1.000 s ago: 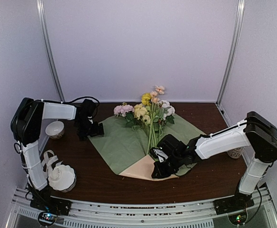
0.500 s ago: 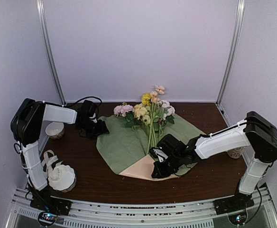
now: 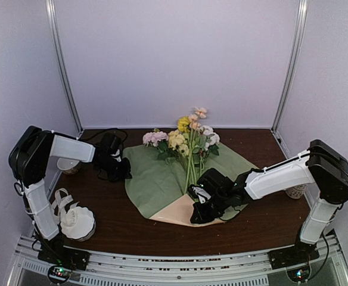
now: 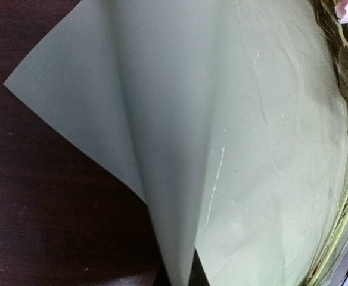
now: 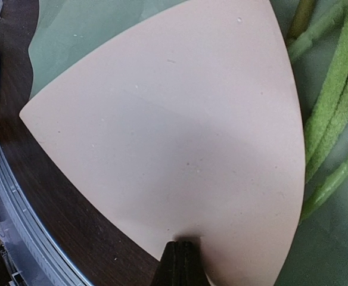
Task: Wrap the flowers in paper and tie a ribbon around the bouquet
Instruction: Pick up the one-fourth-folded wrapping paper from the center of the board, then pass from the left arm to the right
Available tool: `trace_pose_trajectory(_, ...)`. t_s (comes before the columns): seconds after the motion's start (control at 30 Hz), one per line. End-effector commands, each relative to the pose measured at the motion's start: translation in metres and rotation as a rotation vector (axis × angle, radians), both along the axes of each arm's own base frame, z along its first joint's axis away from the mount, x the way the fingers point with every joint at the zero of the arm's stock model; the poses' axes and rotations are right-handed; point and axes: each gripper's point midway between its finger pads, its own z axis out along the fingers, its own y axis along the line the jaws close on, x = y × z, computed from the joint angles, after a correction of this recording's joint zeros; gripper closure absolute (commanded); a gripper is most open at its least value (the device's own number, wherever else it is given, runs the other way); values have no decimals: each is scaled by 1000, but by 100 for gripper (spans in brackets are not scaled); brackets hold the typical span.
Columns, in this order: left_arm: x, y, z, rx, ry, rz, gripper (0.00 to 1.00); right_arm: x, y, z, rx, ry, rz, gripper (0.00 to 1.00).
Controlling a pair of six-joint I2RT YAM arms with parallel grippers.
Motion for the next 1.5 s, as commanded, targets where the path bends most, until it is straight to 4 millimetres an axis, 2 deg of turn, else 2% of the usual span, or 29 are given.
trace_pose_trajectory(0.0, 8, -12, 32, 21, -82, -53, 100, 1, -9, -14, -64, -10, 3, 100)
trace_pose_trajectory(0.2, 3, -40, 72, 27, -162, -139, 100, 1, -9, -10, -53, -12, 9, 100)
trace_pose_trajectory(0.3, 1, -61, 91, -4, -190, -186, 100, 2, -7, -8, -43, -12, 10, 100)
trace_pose_trajectory(0.43, 0, -101, 118, -56, -237, -284, 100, 2, -6, -8, -40, -10, 18, 100)
trace_pose_trajectory(0.7, -4, -178, 152, -154, -276, -466, 100, 4, -6, -7, -33, -13, 16, 100)
trace_pose_trajectory(1.07, 1, -237, 161, -257, -277, -541, 100, 5, -4, -4, 11, -30, 25, 100)
trace_pose_trajectory(1.33, 13, -255, 143, -299, -242, -520, 100, 9, 1, 6, 59, -64, 36, 100)
trace_pose_trajectory(1.47, 19, -257, 136, -291, -246, -496, 100, 10, 2, 9, 82, -78, 39, 100)
